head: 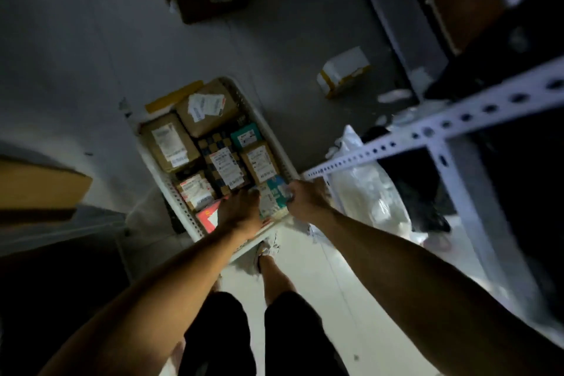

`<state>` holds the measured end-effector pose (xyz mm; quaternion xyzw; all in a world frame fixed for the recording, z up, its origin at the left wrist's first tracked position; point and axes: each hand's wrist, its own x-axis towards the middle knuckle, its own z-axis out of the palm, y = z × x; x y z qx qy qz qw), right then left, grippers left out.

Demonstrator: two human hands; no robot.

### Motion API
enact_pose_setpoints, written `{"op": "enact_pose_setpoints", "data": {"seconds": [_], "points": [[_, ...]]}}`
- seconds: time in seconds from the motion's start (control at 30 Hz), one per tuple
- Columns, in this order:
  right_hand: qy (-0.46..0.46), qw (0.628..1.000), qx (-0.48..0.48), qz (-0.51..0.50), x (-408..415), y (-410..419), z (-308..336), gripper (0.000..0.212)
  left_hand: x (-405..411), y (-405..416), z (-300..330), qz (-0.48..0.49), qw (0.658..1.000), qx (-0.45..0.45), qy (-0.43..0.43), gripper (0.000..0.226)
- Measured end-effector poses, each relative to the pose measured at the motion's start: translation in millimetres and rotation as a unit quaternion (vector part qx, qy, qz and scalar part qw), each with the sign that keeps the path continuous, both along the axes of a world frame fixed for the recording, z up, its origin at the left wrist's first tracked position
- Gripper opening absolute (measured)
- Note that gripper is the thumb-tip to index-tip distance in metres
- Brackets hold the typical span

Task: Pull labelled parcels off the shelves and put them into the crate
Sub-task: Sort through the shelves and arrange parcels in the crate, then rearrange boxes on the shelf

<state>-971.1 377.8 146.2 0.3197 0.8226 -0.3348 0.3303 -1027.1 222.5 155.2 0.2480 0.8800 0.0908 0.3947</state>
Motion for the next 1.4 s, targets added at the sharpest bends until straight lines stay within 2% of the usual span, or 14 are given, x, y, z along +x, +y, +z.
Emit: {"op": "enact_pose_setpoints", "data": {"seconds": [0.13,0.27,0.37,0.5,0.67,0.93,1.0,1.13,1.4], "points": [[0.008,0.992,0.120,-0.034,59,-37,68,0.033,32,-10,54,-0.132,0.985,-0.049,0.099,0.040],[-0.009,0.977,0.211,0.037,126,-67,112,0.042,69,-1,92,-0.245,0.955,-0.035,0.162,0.031],[-0.012,0.970,0.242,0.012,181,-77,132,0.052,104,7,111,-0.305,0.937,-0.029,0.167,0.036],[-0.013,0.963,0.261,-0.062,259,-77,149,0.041,159,28,136,-0.404,0.891,-0.024,0.206,0.037],[-0.011,0.942,0.298,-0.155,366,-64,166,0.032,247,73,164,-0.507,0.828,0.013,0.238,0.047],[-0.076,0.897,0.332,-0.282,561,-39,193,0.029,444,148,190,-0.647,0.717,0.094,0.241,0.032],[-0.098,0.878,0.338,-0.323,608,-39,202,0.030,495,163,197,-0.674,0.687,0.118,0.244,0.034],[-0.139,0.841,0.330,-0.405,694,-52,218,0.028,589,179,212,-0.746,0.599,0.151,0.249,0.035],[-0.203,0.751,0.314,-0.544,806,-78,231,0.031,733,198,221,-0.823,0.482,0.226,0.198,0.036]]}}
